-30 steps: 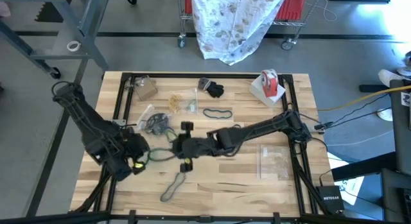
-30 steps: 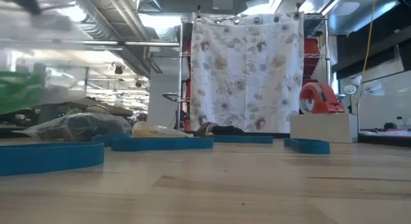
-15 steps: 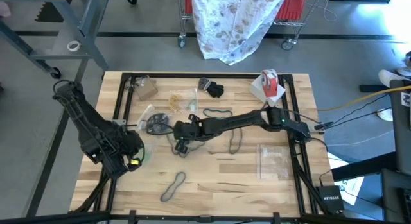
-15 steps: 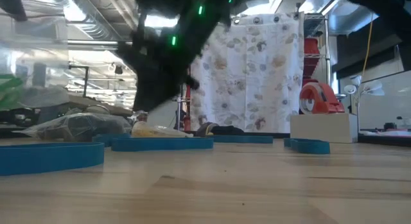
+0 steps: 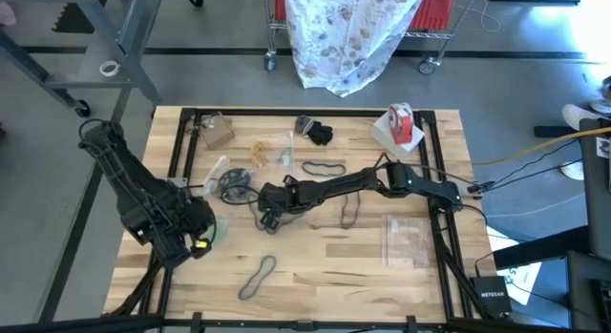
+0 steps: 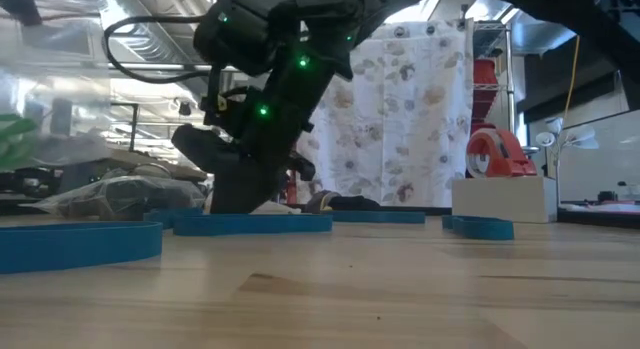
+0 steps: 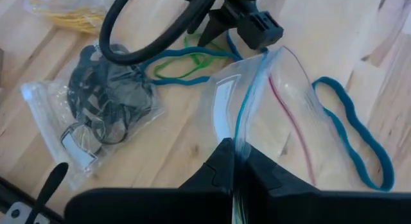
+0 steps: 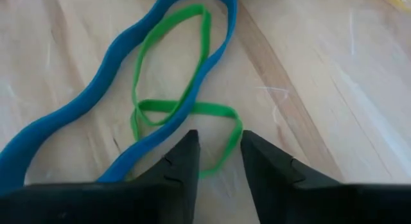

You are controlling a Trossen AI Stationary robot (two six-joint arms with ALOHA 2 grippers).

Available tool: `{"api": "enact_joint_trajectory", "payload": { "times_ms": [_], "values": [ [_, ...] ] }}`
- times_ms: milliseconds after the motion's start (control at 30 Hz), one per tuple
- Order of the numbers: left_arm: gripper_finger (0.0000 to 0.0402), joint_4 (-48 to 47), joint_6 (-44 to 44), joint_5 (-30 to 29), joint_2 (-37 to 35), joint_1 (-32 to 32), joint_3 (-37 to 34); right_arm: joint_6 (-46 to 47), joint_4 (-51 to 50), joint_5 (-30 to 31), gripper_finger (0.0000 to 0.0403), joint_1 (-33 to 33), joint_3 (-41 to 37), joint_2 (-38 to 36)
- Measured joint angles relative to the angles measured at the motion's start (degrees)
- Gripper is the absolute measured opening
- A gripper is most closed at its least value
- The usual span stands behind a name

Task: Sort rubber bands
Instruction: Put the green rubber band into the transparent zip bag

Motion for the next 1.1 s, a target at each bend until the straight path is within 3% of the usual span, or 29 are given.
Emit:
{"api": "enact_joint_trajectory", "payload": {
  "times_ms": [300, 500, 800, 1100],
  "values": [
    [0.0, 0.8, 0.0, -0.2, 0.0, 0.0, 0.0, -1.6, -1.5, -0.3, 0.0009, -1.1, 0.0, 0.0],
    [0.0, 2.5, 0.2, -0.2, 0.6, 0.0, -1.1, -4.7, -4.0, 1.9, 0.0002, 0.7, 0.2, -1.5],
    [0.0, 10.6, 0.9, -0.3, 0.7, 0.3, -7.5, -12.9, -5.1, 4.8, 0.0001, 7.3, 6.8, -8.6],
    [0.0, 13.9, 1.5, -2.4, 0.7, 0.6, -9.6, -31.1, 8.3, 1.4, 0.0001, 12.7, 13.2, -9.8]
  ]
}}
